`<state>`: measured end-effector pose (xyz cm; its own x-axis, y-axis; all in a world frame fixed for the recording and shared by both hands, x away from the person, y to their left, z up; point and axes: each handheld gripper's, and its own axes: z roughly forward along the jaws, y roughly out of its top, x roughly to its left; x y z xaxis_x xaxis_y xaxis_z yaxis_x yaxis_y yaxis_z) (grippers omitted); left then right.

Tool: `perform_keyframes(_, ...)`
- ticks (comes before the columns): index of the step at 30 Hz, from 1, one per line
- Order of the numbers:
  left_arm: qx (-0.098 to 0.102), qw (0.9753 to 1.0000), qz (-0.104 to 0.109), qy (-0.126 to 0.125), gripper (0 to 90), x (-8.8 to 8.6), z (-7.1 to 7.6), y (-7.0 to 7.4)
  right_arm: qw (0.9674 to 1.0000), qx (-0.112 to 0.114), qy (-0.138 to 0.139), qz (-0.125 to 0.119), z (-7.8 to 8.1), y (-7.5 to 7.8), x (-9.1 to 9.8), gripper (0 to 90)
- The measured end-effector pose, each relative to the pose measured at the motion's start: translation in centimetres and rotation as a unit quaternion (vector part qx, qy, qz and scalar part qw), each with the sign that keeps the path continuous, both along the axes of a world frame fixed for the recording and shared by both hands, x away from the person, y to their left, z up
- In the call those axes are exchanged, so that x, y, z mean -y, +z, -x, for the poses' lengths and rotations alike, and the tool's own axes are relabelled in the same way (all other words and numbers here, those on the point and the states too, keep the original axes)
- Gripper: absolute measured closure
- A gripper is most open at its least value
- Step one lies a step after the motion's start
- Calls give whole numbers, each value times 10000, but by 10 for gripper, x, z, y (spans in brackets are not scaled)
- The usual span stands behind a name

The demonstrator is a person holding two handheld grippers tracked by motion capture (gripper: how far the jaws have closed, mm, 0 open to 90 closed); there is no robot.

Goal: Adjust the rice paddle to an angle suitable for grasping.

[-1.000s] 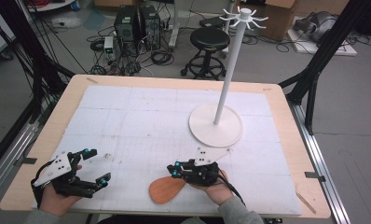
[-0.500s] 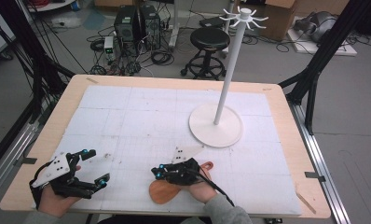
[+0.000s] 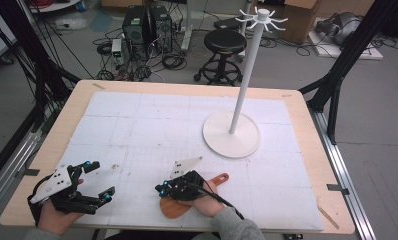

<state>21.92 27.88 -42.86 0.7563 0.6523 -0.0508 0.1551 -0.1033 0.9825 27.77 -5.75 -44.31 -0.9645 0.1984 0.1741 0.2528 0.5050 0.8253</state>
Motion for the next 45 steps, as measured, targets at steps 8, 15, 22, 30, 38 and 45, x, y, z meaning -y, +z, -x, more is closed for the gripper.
perform_keyframes(8,-2,10000,-13,26,18,-2,2,0,9995,-98,-13,310,-2,-4,-6,893)
perform_keyframes(15,-11,9999,-10,113,18,-6,6,0,9983,-112,20,563,-4,-7,-12,893)
perform_keyframes(22,-20,9999,-21,128,18,-7,8,-1,9974,-77,36,717,-2,-6,-14,894)
perform_keyframes(30,-44,9999,-31,115,18,-7,7,-1,9960,39,58,896,1,-3,-11,895)
perform_keyframes(38,-54,9999,-38,98,18,-6,6,-1,9951,-18,68,983,5,-1,0,895)
perform_keyframes(45,-62,9999,-48,65,18,-4,4,-1,9951,-65,52,989,11,-1,13,895)
